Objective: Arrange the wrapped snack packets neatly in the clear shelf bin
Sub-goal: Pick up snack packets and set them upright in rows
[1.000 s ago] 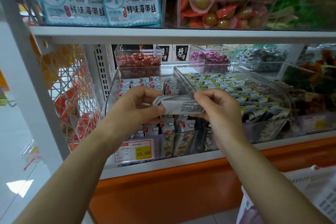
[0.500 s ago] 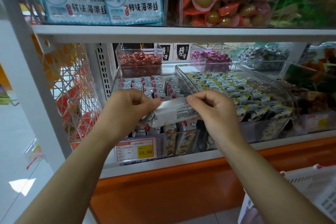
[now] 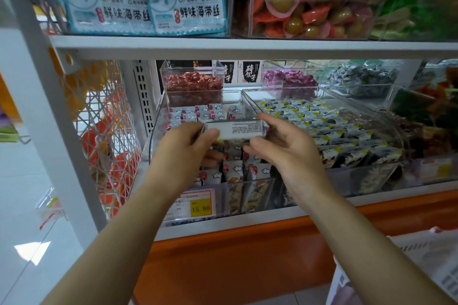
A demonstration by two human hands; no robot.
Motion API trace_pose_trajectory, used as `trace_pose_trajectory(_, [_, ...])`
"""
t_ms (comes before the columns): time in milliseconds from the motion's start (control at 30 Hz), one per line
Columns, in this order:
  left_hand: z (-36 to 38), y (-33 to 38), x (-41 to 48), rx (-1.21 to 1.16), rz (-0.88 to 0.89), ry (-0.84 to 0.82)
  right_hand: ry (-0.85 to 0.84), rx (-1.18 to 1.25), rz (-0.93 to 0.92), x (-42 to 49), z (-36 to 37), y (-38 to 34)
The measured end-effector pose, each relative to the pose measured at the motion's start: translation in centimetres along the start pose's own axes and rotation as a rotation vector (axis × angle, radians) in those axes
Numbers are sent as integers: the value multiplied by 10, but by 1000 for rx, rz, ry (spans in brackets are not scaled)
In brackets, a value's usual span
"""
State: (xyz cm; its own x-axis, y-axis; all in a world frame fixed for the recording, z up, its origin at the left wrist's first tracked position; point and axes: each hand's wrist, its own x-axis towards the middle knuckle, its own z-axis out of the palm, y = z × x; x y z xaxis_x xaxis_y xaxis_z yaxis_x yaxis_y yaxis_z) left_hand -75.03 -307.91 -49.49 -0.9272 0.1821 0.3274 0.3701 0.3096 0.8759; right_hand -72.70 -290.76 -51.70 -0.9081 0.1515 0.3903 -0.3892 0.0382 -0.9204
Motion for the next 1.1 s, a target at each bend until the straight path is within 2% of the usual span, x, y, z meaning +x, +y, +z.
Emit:
trace_pose_trajectory(133, [3, 0, 5, 100, 61, 78, 76, -165, -106, 9, -1, -7])
trace_pose_trajectory(233, [4, -8, 28, 371, 46, 101, 220, -201, -133, 23, -2, -10])
trace_pose_trajectory(333, [4, -21, 62, 665, 55, 0, 299, -217, -91, 41, -3, -7])
trace_pose_trajectory(533, [19, -56, 128, 1130, -14, -304, 297, -284, -115, 75, 4, -6])
trace_pose_trajectory(700, [24, -70, 143, 1188, -94, -371, 254, -310, -37, 100, 7, -1])
trace_pose_trajectory(833, [22, -64, 138, 1207, -115, -395, 247, -344, -49, 113, 9, 4])
trace_pose_trajectory(967, [19, -62, 127, 1240, -98, -447, 174, -418, -95, 131, 19, 6])
trace_pose_trajectory(1100, [16, -59, 120, 1210, -121, -422, 57, -640, -202, 150, 41, 12])
